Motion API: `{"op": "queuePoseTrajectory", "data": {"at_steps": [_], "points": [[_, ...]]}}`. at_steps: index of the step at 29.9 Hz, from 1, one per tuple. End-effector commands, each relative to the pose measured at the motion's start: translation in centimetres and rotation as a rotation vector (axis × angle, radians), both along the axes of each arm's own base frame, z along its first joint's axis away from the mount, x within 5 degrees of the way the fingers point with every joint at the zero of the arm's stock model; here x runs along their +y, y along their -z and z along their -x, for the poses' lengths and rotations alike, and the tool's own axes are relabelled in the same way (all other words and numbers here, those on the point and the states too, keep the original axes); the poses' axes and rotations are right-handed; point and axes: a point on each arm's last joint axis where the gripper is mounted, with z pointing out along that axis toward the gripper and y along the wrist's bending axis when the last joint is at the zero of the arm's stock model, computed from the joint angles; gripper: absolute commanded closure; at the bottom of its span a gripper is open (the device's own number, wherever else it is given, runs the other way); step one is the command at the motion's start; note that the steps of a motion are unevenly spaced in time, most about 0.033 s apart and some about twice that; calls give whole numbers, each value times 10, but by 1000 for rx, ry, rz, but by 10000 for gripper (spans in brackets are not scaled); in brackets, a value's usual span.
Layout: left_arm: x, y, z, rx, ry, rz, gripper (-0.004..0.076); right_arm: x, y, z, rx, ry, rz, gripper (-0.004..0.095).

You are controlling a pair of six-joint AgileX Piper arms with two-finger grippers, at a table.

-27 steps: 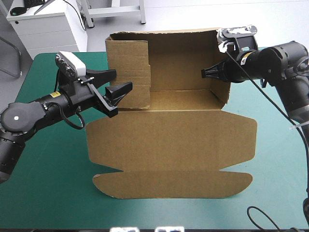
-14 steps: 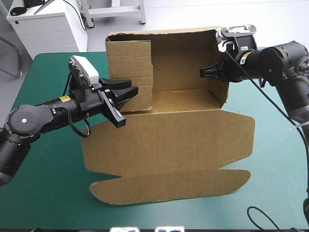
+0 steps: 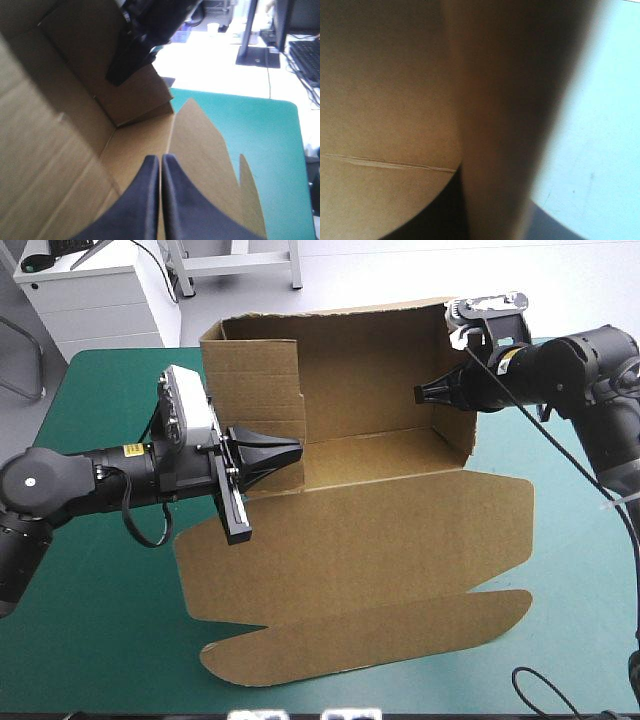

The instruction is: Fold the box

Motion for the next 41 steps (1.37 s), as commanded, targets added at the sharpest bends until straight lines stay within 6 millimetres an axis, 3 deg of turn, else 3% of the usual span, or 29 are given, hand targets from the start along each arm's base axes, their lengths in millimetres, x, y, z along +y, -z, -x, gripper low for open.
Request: {"op": "queuePoseTrajectory", "data": {"at_steps": [1, 5, 9, 19, 27, 34, 41], "points": [[4, -44, 23, -122, 55, 70, 727, -3, -26, 13, -130, -3, -41, 926], [17, -73, 32, -201, -79, 18, 731, -4, -25, 14, -118, -2, -32, 926], [38, -89, 35, -229, -309, -105, 731, -6, -24, 14, -119, 6, -14, 926], [108, -87, 40, -168, -988, -371, 731, -6, -24, 14, -115, 10, -6, 926], [134, -61, 30, -73, -1282, -577, 731, -6, -23, 14, -109, 6, -4, 927], [128, -26, 7, -65, -1279, -651, 731, -4, -24, 16, -103, -20, -14, 927], [122, -5, -10, -106, -1297, -586, 704, -7, -31, 26, -128, -21, -24, 927]]}}
